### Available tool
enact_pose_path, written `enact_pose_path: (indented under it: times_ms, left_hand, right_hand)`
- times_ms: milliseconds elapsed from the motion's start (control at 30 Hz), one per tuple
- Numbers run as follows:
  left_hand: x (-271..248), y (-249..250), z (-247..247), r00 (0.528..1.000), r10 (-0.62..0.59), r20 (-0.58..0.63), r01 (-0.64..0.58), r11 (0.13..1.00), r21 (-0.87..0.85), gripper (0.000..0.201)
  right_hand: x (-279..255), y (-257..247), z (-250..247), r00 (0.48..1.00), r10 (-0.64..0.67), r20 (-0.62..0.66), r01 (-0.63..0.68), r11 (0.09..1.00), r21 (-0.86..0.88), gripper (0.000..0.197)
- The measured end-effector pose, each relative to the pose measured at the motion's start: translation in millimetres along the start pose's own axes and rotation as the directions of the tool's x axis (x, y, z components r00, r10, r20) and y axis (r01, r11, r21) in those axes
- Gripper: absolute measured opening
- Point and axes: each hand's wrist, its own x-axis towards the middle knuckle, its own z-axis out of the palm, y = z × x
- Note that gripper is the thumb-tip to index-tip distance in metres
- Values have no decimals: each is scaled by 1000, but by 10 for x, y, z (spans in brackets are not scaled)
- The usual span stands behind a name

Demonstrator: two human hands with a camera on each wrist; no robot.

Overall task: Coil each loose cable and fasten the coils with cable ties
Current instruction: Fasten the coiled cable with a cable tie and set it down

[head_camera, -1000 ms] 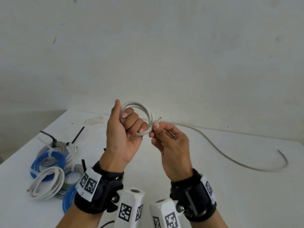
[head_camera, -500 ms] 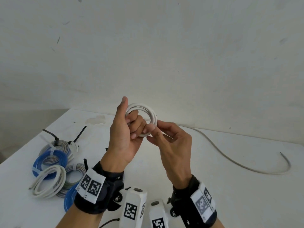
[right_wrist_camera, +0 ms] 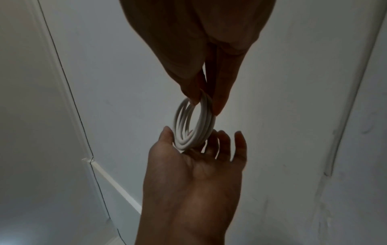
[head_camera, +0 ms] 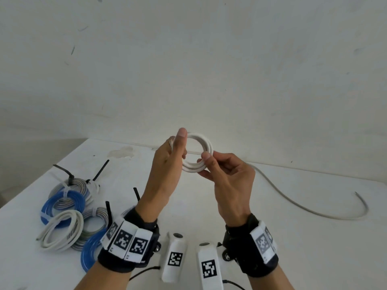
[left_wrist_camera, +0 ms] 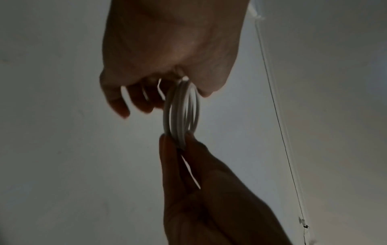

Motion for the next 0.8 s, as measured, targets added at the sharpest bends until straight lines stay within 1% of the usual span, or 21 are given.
enact_pose_path:
  times_ms: [33,67,133,167,200,267,333,367,400,433,500,567,633,667,733,800]
  left_hand:
    - [19,-22,-15,999,-24,44,20,997,78,65]
    - [35,-33,-24,993,-73,94,64,993,100,71]
    - [59,-59,-37,974,-158,163,160,987,6,83]
    - [74,-68,-37,967,-187,175,201,978,-61,87]
    - [81,-61,-39,962,-207,176,231,964,-132,85]
    - [62,-19,-31,968,-197,157,233,934,-269,63]
    - [51,-14,-18,978,-171,122,204,910,-362,39]
    - [38,-28,-11,983,-146,112,177,918,-355,32]
    - [25,-48,2,986,-112,122,145,939,-311,31]
    - [10,-71,16,987,-76,142,108,967,-232,34]
    - [-11,-87,34,978,-36,204,52,996,-74,46]
    - [-18,-82,25,967,-69,244,64,998,30,60]
    - [-13,-86,6,947,-133,293,110,990,91,72]
    - [-11,-100,-3,937,-143,318,109,986,123,73]
    - [-12,-103,-16,939,-112,324,68,988,142,64]
    - [11,-104,-35,961,-102,257,96,995,34,51]
  right_hand:
    - [17,-6,-24,1000,-12,-12,11,1000,-5,13]
    - [37,-5,-47,1000,-18,-26,17,1000,-5,13]
    - [71,-4,-85,998,-23,-55,23,1000,-2,14]
    - [90,-7,-101,997,-26,-73,26,1000,-1,14]
    - [110,-14,-116,995,-30,-93,30,1000,3,15]
    - [150,-35,-155,991,-32,-131,35,999,25,16]
    - [182,-46,-194,987,-33,-158,40,999,37,17]
    - [189,-50,-205,986,-37,-164,43,998,33,16]
    - [190,-54,-210,986,-43,-163,48,999,24,15]
    - [187,-57,-211,986,-48,-159,51,999,12,14]
    - [181,-65,-215,986,-56,-154,54,998,-14,13]
    - [180,-73,-227,985,-73,-159,65,996,-53,13]
    - [177,-81,-235,983,-99,-152,82,990,-116,13]
    - [172,-83,-237,983,-111,-143,90,985,-147,12]
    - [164,-84,-234,984,-134,-116,109,974,-199,10]
    - [154,-81,-219,984,-155,-88,130,961,-245,10]
